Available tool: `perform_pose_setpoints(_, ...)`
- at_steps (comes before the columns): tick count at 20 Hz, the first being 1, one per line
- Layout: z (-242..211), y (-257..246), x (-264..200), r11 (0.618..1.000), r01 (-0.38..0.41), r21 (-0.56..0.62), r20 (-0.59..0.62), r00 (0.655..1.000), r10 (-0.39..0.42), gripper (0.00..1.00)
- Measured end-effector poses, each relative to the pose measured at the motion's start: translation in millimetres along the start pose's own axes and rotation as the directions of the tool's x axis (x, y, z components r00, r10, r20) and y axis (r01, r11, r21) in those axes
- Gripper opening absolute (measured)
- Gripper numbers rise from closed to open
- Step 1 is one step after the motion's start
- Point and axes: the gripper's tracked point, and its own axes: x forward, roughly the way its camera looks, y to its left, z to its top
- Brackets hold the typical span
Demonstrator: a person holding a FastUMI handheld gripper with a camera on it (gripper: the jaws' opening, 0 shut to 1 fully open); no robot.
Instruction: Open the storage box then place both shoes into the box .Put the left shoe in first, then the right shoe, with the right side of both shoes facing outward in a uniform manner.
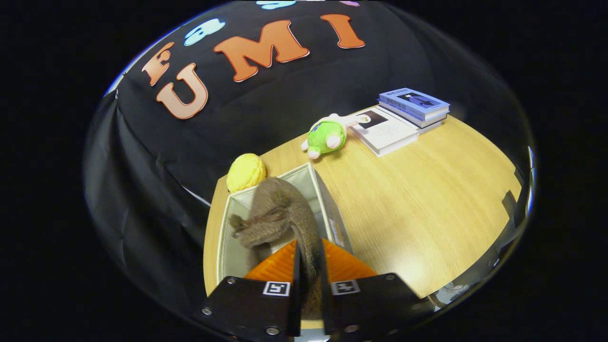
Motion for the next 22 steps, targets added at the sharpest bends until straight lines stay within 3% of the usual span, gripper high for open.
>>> perform_pose_setpoints(3,11,-2,-3,0.999,-0.008,-0.036,0.033,0.999,0.009,0.84)
perform_pose_setpoints(5,21,-6,-8,0.999,-0.015,-0.050,0.049,0.999,0.017,0.99)
perform_pose_setpoints(8,45,-15,-21,0.997,-0.023,-0.076,0.091,0.995,0.030,0.99)
perform_pose_setpoints(11,88,-33,-46,0.989,0.022,-0.145,0.200,0.980,0.008,0.98)
perform_pose_setpoints(14,137,-58,-76,0.973,0.112,-0.203,0.344,0.938,-0.036,0.98)
perform_pose_setpoints(22,216,-110,-170,0.962,0.177,-0.206,0.509,0.860,-0.049,0.98)
